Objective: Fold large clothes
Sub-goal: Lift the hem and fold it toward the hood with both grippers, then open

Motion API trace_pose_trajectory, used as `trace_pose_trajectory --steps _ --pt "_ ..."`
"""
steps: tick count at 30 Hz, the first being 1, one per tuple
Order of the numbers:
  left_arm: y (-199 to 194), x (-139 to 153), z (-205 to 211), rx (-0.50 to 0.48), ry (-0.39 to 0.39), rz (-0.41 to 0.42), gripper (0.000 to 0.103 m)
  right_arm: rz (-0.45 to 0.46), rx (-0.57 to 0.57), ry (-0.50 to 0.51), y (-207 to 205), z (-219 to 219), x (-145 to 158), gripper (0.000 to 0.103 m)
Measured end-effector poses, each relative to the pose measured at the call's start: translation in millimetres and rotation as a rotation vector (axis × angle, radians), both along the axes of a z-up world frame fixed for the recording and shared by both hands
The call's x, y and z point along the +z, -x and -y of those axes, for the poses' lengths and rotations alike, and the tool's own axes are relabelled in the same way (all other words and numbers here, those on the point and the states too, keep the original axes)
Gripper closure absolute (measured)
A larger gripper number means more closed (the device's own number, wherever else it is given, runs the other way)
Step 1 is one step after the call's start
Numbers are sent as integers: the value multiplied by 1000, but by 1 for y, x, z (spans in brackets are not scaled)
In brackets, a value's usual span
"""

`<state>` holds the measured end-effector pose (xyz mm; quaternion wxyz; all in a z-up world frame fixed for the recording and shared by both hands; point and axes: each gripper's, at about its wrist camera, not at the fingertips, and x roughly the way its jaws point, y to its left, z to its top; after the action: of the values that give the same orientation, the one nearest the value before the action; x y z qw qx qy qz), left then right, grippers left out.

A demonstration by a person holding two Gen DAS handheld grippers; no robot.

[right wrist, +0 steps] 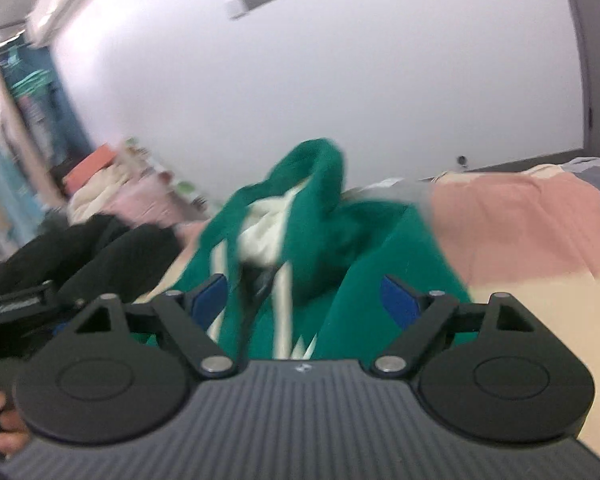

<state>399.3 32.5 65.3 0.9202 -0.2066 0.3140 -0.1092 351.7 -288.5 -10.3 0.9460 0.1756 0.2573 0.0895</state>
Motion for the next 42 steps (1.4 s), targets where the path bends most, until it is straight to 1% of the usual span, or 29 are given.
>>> trace_pose_trajectory --steps 2,4,6,8,10,12,14,15,16,17,18,19,20,21,23,24,27,30,32,34,36,39,42 --pt "-44 -7 3 -5 5 15 31 -7 -22 -15 -44 5 -10 18" --pt "-82 -16 8 -9 -20 16 31 -30 -35 -56 -88 9 -22 18" --pt "-116 -24 9 -12 -21 32 31 -36 -11 -93 -128 8 -32 18" --pt "-151 -35 13 -23 -18 19 31 -21 11 -84 -164 1 -39 18" --pt "-183 -48 19 -37 -19 -19 31 -23 16 -54 -196 -5 -45 18" --pt "-208 -58 20 -41 16 -48 31 -40 12 -27 -222 -10 -52 19" --pt "-228 -65 22 -59 71 -62 31 -64 13 -41 -240 -11 -57 19" --pt "-236 -67 22 -58 80 -77 32 -67 15 -43 -248 -13 -59 22" --pt "-243 -69 24 -61 77 -107 42 -69 28 -42 -254 -14 -60 26" --pt "-248 -71 26 -58 67 -132 50 -91 44 -29 -262 -15 -62 40" --pt "-250 -71 27 -66 62 -158 65 -123 52 -12 -267 -18 -63 59" --pt "-251 -71 29 -77 62 -174 83 -151 67 2 -272 -21 -63 70" --pt "-248 -67 28 -88 64 -164 86 -161 86 19 -272 -25 -59 85" --pt "-243 -61 25 -95 49 -144 90 -151 95 31 -270 -28 -54 87" --pt "-232 -43 22 -117 11 -101 91 -114 113 53 -258 -32 -39 90" --pt "-226 -34 18 -124 9 -77 91 -92 122 75 -250 -34 -30 91" --pt "-201 0 8 -138 2 -30 91 25 132 99 -222 -34 -1 92" --pt "-166 36 1 -149 -26 21 91 122 131 83 -182 -29 30 92" --pt "-133 62 -5 -152 -30 71 91 196 129 117 -148 -29 52 92" --pt "-95 83 -10 -157 -49 114 91 267 127 153 -118 -28 72 93" --pt "-56 99 -14 -156 -69 144 91 317 121 153 -81 -25 89 93" --pt "8 113 -21 -153 -86 188 91 372 110 166 -25 -23 109 93" --pt "72 113 -27 -157 -80 206 91 413 117 195 28 -21 116 93"
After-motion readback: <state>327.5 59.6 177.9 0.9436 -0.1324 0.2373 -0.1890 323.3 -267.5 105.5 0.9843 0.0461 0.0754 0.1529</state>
